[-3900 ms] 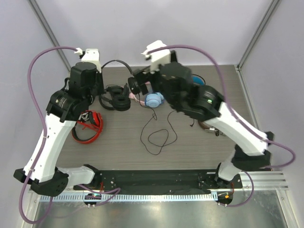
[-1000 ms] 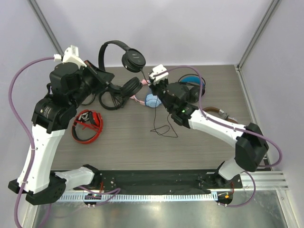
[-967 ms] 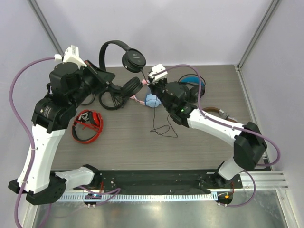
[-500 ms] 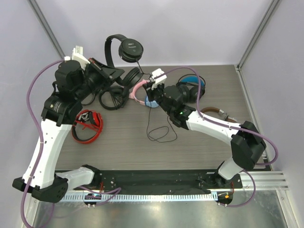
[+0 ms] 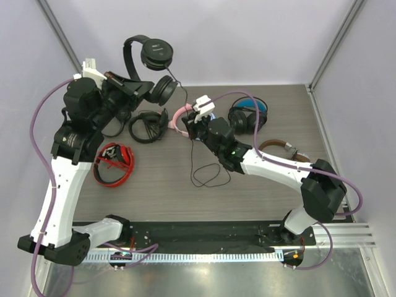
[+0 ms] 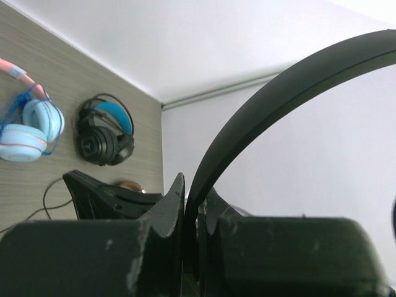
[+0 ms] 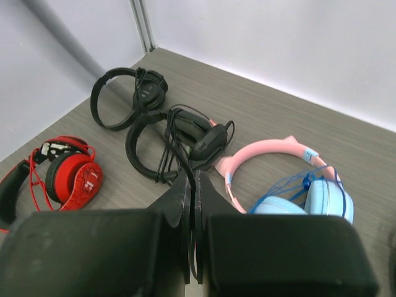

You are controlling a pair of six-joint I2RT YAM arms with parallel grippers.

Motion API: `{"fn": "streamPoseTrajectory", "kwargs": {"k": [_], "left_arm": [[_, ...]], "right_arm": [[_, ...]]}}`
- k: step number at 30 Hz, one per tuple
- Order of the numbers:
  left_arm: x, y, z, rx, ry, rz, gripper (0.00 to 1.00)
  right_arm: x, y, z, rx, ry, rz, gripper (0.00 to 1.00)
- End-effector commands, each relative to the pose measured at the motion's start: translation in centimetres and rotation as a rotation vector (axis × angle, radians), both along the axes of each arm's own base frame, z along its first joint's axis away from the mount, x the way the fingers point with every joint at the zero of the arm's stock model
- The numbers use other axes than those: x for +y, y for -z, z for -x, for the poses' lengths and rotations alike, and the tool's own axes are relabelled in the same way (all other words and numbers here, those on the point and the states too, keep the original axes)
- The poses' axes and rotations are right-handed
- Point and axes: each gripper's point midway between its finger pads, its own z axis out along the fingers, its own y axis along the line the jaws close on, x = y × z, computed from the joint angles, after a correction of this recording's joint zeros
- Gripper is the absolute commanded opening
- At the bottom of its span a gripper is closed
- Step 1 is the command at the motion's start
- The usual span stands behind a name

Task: Wrap the headphones
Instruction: Wrap the headphone cable with the right arm

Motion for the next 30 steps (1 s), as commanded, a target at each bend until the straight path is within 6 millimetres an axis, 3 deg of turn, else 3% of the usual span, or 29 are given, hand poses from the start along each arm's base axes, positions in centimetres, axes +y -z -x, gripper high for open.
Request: {"fn": "streamPoseTrajectory", "kwargs": {"k": [1, 5, 9, 10, 13, 19, 25, 30], "left_arm": [[1.8, -3.9, 1.4, -0.116, -0.054, 0.024, 0.0], [3.4, -3.4, 1.9, -0.108, -0.125, -0.043, 0.0], [3.8, -3.5, 2.1, -0.112, -0.136, -0.042, 0.0], [3.5, -3.5, 2.1, -0.105, -0.124, -0.024, 0.0], [2.2, -4.0, 1.5, -0.107, -0.072, 0.034, 0.0], [0.5, -3.1, 0.2, -0.054, -0.012, 0.139, 0.0], [1.9, -1.9, -1.1, -0.023, -0.113, 0.149, 0.0], [3.9, -0.7, -1.1, 0.01, -0.226, 0.116, 0.0]], "right_arm": [[-1.5, -2.3, 0.4, -0.019, 0.058, -0.078, 0.01], [-3.6, -2.9, 0.2, -0.026, 0.147, -0.115, 0.01], [-3.8, -3.0, -0.2, -0.021, 0.165, -0.1, 0.01], [-3.5, -3.4, -0.4, -0.021, 0.163, -0.1, 0.01], [-2.3, -2.1, -0.8, 0.015, 0.143, -0.078, 0.01], [0.2, -1.7, -1.1, 0.04, 0.098, -0.082, 0.01], [5.2, -0.4, 1.2, 0.053, 0.002, 0.02, 0.01], [6.6, 0.7, 2.6, 0.066, -0.035, 0.061, 0.01]]}}
